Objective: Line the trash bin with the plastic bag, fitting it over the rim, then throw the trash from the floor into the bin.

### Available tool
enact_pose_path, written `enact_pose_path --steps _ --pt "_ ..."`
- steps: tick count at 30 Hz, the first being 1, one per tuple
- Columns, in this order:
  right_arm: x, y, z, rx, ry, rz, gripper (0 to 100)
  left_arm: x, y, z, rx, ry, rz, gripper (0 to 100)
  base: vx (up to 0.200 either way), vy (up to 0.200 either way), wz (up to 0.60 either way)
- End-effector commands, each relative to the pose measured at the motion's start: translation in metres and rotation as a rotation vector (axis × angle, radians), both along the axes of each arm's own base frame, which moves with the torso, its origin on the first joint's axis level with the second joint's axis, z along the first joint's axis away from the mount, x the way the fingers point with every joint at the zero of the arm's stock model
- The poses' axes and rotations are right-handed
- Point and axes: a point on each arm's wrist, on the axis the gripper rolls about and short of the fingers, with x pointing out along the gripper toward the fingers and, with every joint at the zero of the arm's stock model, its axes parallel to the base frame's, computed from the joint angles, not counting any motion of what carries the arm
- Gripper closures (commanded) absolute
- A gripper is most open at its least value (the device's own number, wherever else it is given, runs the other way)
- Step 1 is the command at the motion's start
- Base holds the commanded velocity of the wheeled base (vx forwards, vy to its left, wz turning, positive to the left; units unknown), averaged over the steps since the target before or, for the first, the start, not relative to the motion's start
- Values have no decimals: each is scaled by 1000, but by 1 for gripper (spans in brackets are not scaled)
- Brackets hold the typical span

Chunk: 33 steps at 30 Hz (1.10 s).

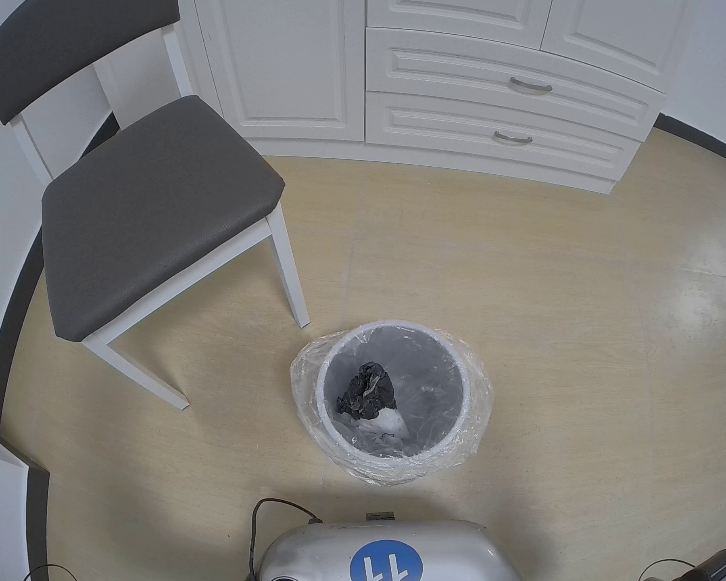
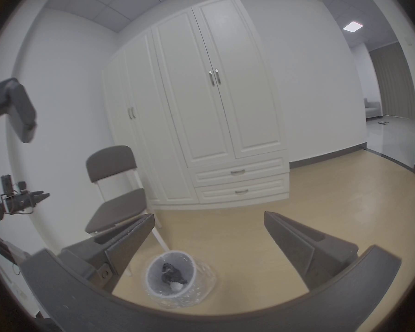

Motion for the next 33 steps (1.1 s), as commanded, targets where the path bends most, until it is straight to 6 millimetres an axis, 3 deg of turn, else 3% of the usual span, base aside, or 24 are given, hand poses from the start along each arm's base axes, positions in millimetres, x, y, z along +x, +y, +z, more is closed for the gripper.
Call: enact_pose_path --steps 1,6,16,23,33 --pt "-34 2 -11 3 -135 78 0 -29 -4 -1 9 -86 -2 0 0 0 0" --pt "-41 2 -24 -3 -132 93 0 -40 -5 -4 8 -88 -4 0 0 0 0" --pt "-49 1 -30 -38 -186 112 0 -55 -8 1 -7 -122 -14 0 0 0 0" --pt "-46 0 -36 -67 -173 94 0 -70 -9 1 -5 -136 -19 0 0 0 0" --pt "-41 -3 -43 -46 -148 -60 0 -78 -10 -5 -45 -137 -34 0 0 0 0"
